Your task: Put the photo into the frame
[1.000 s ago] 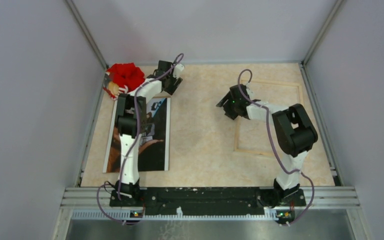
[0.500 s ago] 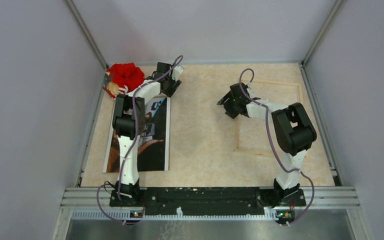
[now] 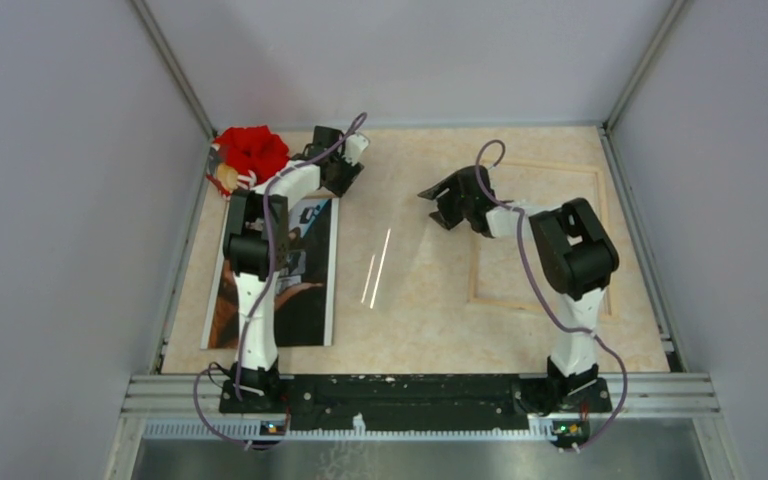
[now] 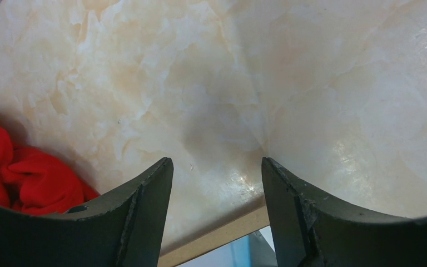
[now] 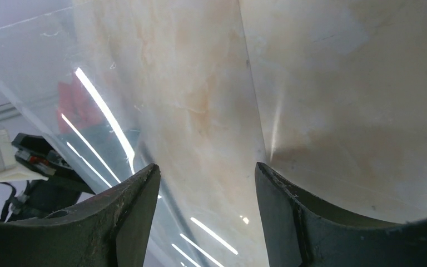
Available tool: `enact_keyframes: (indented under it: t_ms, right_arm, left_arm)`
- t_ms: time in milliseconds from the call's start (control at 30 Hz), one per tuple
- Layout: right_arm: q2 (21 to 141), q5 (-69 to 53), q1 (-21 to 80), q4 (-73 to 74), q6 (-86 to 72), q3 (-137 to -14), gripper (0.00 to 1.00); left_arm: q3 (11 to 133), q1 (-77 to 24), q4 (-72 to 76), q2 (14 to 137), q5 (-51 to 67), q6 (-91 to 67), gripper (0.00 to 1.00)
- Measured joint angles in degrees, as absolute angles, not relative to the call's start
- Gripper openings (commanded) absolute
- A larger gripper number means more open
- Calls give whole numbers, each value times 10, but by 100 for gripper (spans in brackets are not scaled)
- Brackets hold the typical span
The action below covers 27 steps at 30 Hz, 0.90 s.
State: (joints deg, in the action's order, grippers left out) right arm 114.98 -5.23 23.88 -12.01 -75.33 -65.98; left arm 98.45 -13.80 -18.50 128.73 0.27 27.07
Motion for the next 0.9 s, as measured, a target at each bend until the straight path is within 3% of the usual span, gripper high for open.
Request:
enact_keyframes:
  t_ms: [500, 900]
  right_arm:
    - [1136, -104, 238, -260, -810, -565, 64]
    - [905, -70, 230, -226, -781, -448, 65]
  left_arm:
    - [998, -146, -249, 1286, 100, 258, 68]
    - [1023, -236, -307, 1298, 149, 249, 66]
